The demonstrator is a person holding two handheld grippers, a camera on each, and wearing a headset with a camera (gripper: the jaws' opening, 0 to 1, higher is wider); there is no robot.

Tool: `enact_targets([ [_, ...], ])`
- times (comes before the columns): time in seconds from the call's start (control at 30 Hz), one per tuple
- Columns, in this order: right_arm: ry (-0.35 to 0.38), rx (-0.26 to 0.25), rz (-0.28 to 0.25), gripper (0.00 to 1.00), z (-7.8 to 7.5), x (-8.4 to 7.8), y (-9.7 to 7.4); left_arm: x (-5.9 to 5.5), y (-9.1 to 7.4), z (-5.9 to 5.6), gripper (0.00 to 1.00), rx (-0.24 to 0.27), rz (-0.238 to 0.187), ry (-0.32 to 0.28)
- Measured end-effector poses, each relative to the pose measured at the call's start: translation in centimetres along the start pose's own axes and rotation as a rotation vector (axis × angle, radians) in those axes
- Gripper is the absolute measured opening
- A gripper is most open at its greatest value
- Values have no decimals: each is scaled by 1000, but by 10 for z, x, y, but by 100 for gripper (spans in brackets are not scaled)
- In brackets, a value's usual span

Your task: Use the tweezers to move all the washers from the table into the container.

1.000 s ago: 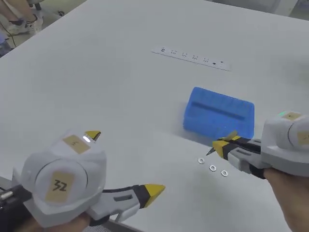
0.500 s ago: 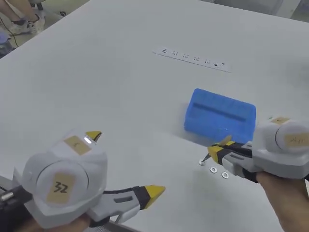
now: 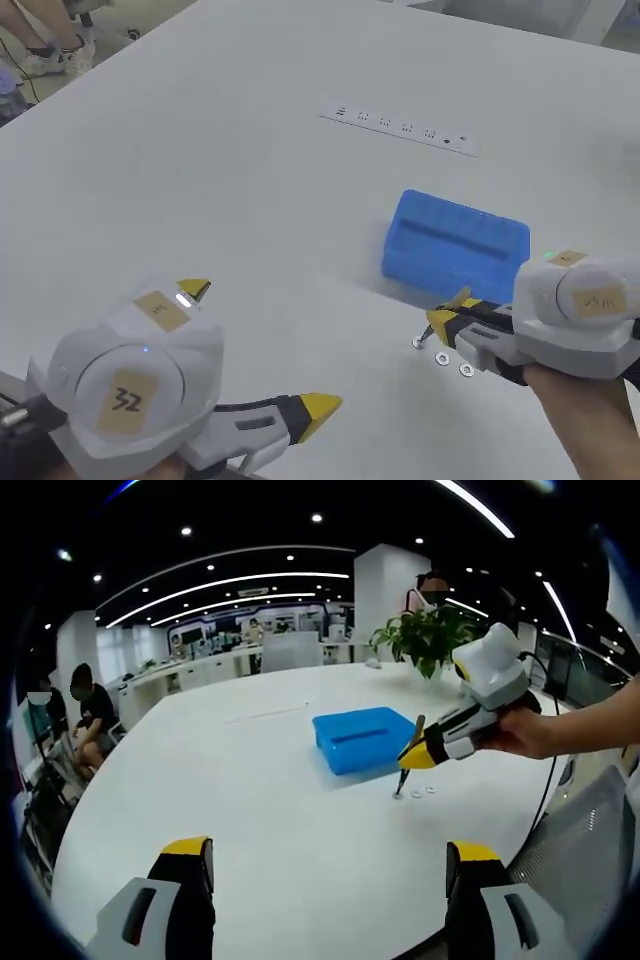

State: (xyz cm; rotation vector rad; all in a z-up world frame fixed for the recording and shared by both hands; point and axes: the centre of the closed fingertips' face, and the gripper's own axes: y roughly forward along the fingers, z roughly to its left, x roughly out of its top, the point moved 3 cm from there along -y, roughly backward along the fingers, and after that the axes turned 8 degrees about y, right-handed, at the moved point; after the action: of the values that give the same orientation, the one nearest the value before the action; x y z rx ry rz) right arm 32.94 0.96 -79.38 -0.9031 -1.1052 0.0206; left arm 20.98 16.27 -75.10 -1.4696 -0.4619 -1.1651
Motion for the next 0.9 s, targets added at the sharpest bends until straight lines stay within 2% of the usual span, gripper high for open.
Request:
enact_targets([
  [0.3, 8, -16, -34, 2, 1, -3, -3, 0, 0, -1, 99, -4, 2, 7],
  [0.5, 60, -7, -23, 1, -3, 0, -3, 0, 0, -2, 99, -7, 2, 17],
  [0.9, 82, 15, -102, 1, 1, 43, -26, 0, 0, -2, 99, -8, 5, 15],
])
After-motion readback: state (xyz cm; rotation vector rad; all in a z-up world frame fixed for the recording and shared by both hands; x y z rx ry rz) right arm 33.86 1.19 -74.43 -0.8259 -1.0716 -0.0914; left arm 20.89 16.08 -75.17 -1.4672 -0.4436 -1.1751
